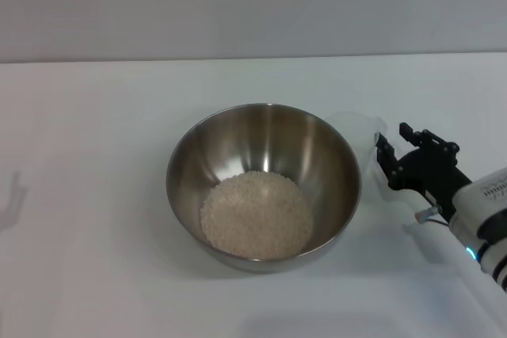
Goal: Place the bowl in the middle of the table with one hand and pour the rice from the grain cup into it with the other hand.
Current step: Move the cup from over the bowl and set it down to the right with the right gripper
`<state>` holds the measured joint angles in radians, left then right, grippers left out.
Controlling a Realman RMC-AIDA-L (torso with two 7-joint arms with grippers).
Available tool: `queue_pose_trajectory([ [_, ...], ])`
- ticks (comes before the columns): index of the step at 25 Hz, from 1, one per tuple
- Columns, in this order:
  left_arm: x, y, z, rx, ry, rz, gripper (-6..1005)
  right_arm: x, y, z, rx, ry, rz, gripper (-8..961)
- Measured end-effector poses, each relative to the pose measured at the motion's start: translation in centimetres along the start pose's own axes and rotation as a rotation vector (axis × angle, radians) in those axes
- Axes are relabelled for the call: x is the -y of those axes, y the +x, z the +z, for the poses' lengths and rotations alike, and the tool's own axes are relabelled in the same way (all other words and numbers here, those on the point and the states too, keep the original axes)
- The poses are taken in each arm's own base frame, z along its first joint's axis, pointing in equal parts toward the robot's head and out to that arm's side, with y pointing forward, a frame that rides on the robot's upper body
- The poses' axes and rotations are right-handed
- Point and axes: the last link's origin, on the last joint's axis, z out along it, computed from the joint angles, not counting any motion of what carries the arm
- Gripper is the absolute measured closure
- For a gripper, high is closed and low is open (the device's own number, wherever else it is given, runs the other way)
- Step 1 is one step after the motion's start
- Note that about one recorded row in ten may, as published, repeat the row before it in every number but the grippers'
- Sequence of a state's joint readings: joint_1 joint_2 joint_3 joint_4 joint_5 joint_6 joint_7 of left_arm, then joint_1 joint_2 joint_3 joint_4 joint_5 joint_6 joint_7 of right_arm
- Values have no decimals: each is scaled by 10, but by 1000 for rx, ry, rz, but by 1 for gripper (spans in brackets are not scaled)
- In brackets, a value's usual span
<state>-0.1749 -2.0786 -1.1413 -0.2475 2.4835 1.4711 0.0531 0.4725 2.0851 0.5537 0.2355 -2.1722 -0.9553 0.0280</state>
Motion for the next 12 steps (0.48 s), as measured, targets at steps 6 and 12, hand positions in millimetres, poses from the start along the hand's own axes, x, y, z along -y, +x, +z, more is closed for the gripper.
queue_pose_trajectory([
  [6, -1, 0, 1, -2, -5, -1, 186, 0, 8, -31, 61, 32, 37, 551],
  [12, -1, 0, 1, -2, -7, 0, 186, 18, 13, -94, 213, 180, 65, 505],
])
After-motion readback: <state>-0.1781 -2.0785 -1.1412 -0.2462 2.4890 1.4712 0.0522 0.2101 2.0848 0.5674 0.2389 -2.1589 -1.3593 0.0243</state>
